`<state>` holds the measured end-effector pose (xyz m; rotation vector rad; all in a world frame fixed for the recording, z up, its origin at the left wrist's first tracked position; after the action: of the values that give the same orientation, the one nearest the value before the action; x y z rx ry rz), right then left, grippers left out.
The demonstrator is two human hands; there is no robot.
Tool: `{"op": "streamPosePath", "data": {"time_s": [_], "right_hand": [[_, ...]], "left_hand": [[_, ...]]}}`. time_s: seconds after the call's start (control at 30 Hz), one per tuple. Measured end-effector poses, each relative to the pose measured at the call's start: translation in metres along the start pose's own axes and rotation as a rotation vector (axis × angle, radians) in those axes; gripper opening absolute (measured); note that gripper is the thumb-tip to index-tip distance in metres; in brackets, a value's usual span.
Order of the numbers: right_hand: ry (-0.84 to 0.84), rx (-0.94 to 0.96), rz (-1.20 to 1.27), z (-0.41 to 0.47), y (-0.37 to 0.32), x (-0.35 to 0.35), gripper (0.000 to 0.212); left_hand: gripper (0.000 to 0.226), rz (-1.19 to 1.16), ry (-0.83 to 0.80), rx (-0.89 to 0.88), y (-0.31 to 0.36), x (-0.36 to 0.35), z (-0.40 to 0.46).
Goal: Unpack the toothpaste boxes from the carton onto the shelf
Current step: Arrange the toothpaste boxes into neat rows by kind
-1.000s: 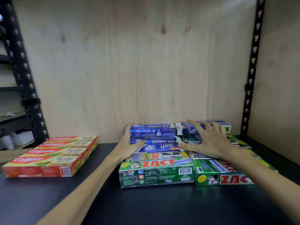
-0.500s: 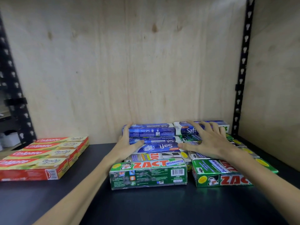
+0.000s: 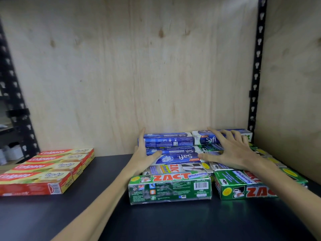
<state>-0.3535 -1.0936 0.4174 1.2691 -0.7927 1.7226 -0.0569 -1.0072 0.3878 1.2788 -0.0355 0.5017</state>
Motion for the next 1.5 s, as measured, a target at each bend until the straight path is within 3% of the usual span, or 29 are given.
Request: {"op": "streamPosePath", "data": {"time_s": [0.4, 0.6, 0.7, 0.87, 0.97, 1.03, 1.23, 1.5], "right_hand": [[-0.008, 0.009, 0.018, 0.004, 0.008, -0.003, 0.123], [-0.017, 0.008, 0.013, 0.003, 0.01, -0.003, 0.126], [-0.013, 0.01, -0.003, 0.002, 0.01, -0.003, 0.125], [-0.007, -0.008, 0.009, 0.0, 0.01, 0.0, 0.122], [-0.01, -0.03, 0.001, 0.004, 0.011, 0.003, 0.122], [0.03, -0.03, -0.028, 0.009, 0.008, 0.011, 0.117], [0.142, 0.157, -0.061, 0.024, -0.047, 0.024, 0.083], [0.237, 0.228, -0.004, 0.036, -0.077, 0.016, 0.059]], "left_hand": [[0.098, 0.086, 0.008, 0.01, -0.004, -0.006, 0.008], [0.117, 0.066, -0.007, 0.027, -0.003, -0.007, 0.006], [0.116, -0.056, -0.023, 0.018, -0.005, -0.006, 0.002], [0.094, -0.339, 0.109, 0.028, -0.007, 0.011, -0.003], [0.055, -0.232, 0.214, -0.027, -0.001, 0.023, -0.005], [0.04, -0.187, 0.229, -0.059, -0.001, 0.027, -0.002], [0.042, -0.203, 0.277, -0.076, -0.006, 0.037, 0.005], [0.024, -0.195, 0.291, -0.102, 0.005, 0.053, -0.012]]}}
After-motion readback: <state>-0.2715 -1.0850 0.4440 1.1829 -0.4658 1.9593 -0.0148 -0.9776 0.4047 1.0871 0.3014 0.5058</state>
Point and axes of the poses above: each hand's wrist, its own z-axis towards the middle knuckle, its own x-axis out of the back of the hand, y = z × x, the point moved 8 cm from there along z, towards the middle knuckle, and after that the axes turned 11 degrees about -z, right-handed, at the moved point
